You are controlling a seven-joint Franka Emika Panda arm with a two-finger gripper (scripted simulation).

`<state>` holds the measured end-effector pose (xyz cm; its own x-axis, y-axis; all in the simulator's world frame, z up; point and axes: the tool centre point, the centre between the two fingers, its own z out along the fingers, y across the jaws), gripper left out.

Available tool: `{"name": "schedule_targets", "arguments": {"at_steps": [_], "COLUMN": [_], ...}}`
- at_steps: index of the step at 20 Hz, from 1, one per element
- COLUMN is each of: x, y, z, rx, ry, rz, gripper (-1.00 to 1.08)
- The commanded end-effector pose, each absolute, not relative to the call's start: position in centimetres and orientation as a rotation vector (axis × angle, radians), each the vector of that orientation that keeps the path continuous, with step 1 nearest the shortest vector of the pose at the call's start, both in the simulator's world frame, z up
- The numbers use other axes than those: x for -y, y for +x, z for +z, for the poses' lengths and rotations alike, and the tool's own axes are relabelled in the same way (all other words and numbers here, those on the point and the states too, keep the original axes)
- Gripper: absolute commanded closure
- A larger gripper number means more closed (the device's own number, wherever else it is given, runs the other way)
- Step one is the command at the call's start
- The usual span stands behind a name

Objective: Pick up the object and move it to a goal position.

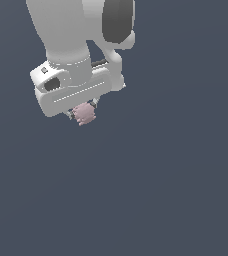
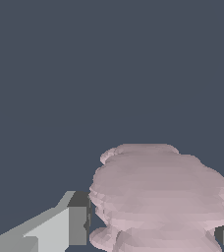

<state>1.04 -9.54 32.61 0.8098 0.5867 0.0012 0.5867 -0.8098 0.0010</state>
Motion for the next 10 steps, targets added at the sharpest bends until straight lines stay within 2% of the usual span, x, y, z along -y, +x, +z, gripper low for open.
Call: {"name": "schedule_targets", "arguments": {"at_steps": [1, 10], "x": [9.5, 9.6], "y": [0.8, 0.7], "z": [34.1, 36.0], "rx": [-0.969, -0.968], "ry": [2.989, 2.989], "rz": [0.0, 0.0], "gripper": [1.08, 1.08]}}
